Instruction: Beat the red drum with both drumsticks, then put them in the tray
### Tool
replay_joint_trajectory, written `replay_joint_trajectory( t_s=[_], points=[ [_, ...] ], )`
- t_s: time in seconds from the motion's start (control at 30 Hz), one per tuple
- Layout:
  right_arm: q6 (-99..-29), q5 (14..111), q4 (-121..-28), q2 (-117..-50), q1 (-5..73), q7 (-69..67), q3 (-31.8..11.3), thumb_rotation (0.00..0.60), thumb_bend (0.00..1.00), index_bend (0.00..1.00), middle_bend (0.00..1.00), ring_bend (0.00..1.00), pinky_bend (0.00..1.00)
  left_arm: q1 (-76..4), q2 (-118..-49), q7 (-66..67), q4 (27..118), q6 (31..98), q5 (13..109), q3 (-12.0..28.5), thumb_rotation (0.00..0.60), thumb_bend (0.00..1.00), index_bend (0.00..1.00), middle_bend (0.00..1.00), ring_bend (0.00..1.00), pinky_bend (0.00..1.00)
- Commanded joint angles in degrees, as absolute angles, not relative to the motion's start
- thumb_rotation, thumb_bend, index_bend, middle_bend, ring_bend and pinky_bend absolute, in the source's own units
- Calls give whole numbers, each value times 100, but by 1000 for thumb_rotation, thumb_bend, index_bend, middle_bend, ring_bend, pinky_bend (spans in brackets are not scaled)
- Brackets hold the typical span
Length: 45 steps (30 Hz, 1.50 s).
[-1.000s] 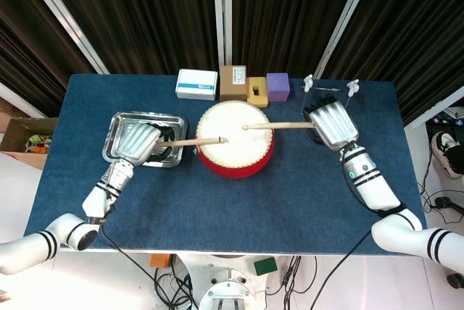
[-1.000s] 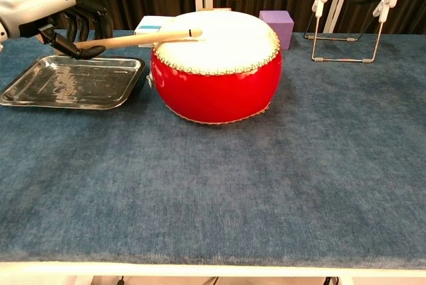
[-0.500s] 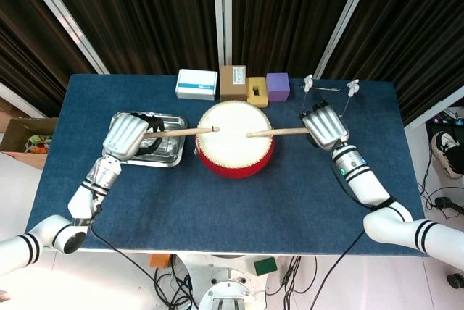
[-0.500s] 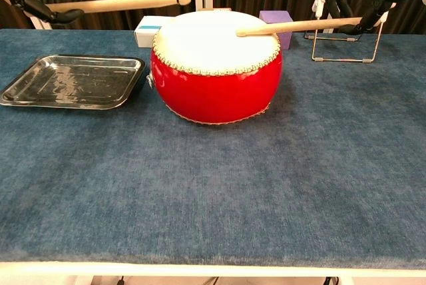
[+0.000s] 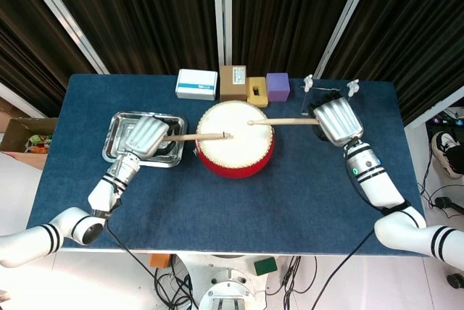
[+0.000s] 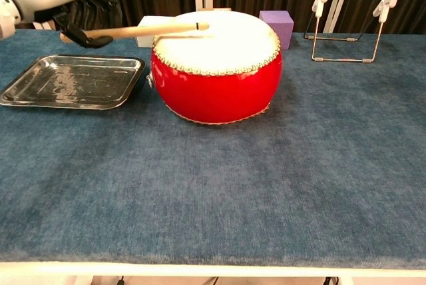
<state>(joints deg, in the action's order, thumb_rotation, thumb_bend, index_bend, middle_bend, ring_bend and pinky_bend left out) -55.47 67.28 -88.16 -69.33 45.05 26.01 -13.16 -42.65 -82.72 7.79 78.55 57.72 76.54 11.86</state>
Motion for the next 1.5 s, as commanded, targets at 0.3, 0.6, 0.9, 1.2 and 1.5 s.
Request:
replay_joint_trajectory(
  t_s=[0.3, 0.6, 0.9, 1.2, 1.5],
  points=[
    [-5259, 6463, -8370, -7368, 4761, 2967, -1132, 600, 735, 725, 636, 365, 341, -3934, -7570, 811, 8639, 6383, 7791, 1223, 600, 570, 686, 673, 594, 595],
    [-6322, 7085, -9396, -6349, 4104, 2240, -1269, 600, 732, 725, 636, 365, 341, -3577, -7750, 181, 7913, 6577, 7720, 1001, 600, 570, 686, 673, 594, 594],
    [-6641, 7306, -9792, -5900, 3664, 2045, -1109, 600, 731, 725, 636, 365, 341, -3455, -8156, -529, 6374, 6303, 7843, 700, 600, 567, 672, 645, 565, 590],
    [-6741, 7421, -9827, -5919, 3501, 2039, -1037, 600, 731, 725, 636, 365, 341, -3597, -8664, -753, 5088, 5763, 7899, 544, 600, 565, 677, 578, 494, 525],
    [-6665, 7336, -9770, -5973, 3467, 2085, -1055, 600, 731, 725, 636, 367, 341, -3698, -9194, -1280, 4006, 5265, 7887, 485, 600, 559, 664, 548, 482, 494]
  ],
)
